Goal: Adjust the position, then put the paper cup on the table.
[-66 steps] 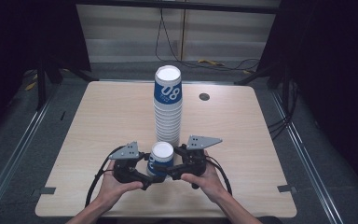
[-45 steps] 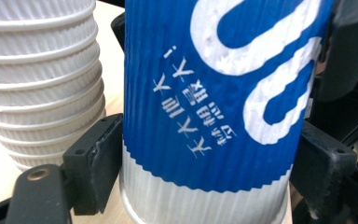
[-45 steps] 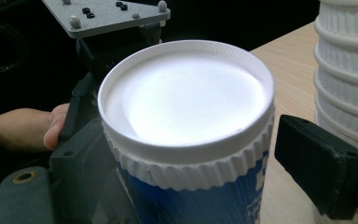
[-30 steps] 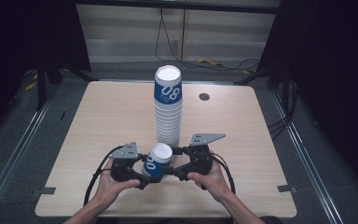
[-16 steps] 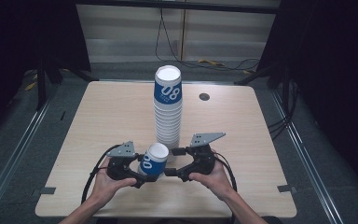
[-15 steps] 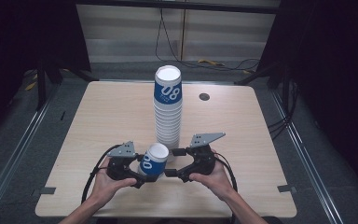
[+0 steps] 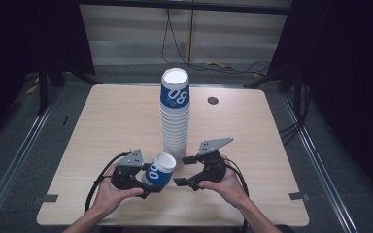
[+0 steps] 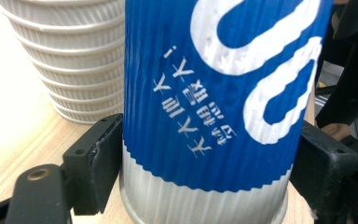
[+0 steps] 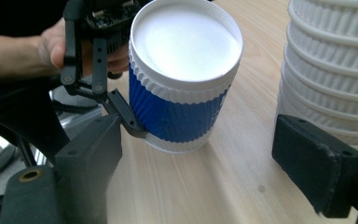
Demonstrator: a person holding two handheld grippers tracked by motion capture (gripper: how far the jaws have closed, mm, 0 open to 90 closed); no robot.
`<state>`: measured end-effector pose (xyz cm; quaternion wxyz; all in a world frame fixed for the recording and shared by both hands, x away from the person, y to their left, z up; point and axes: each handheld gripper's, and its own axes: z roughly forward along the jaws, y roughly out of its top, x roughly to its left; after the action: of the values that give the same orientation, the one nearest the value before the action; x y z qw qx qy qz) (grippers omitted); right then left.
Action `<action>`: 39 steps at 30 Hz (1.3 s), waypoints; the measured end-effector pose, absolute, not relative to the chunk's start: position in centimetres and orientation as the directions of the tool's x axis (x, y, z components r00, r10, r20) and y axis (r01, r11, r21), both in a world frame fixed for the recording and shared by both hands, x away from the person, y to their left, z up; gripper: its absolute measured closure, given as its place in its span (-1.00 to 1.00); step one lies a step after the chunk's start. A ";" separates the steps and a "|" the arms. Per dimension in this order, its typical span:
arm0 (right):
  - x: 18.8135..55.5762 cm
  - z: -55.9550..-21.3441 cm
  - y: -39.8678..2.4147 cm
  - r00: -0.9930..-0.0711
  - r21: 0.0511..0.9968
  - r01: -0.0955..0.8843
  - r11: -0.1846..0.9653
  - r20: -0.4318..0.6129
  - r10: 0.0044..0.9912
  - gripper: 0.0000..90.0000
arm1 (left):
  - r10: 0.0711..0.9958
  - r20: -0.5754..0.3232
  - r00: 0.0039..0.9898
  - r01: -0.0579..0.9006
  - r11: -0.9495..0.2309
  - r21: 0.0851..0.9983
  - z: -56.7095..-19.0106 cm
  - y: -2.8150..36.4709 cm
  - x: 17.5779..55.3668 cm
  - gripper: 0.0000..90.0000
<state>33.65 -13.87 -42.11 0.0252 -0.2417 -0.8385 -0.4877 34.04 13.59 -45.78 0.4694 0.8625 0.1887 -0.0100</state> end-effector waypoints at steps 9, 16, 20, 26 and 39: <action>33.6 -42.4 -13.5 -0.898 0.777 0.412 0.476 0.256 0.358 -0.64 | 0.307 -0.158 0.938 0.311 -0.555 0.771 -45.8 13.1 34.1 -0.57; 33.9 -42.4 -13.5 -0.898 0.764 0.411 0.498 0.244 0.367 -0.57 | 0.323 -0.132 0.937 0.304 -0.572 0.762 -45.9 13.1 34.4 -0.57; 33.7 -42.5 -13.6 -0.899 0.753 0.410 0.515 0.238 0.369 -0.59 | 0.289 -0.132 0.948 0.287 -0.602 0.745 -45.7 12.8 34.5 -0.56; 33.4 -43.0 -12.9 -0.910 0.730 0.395 0.558 0.229 0.345 -0.60 | 0.250 -0.113 0.962 0.255 -0.667 0.700 -46.0 12.5 34.0 -0.56; 33.3 -43.3 -12.4 -0.924 0.695 0.370 0.616 0.207 0.322 -0.63 | 0.205 -0.075 0.976 0.205 -0.743 0.637 -45.3 11.4 34.1 -0.56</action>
<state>33.34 -12.44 -43.29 0.0307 -0.1926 -0.8985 -0.3934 34.12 11.36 -45.27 0.3413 0.9335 0.1096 0.0000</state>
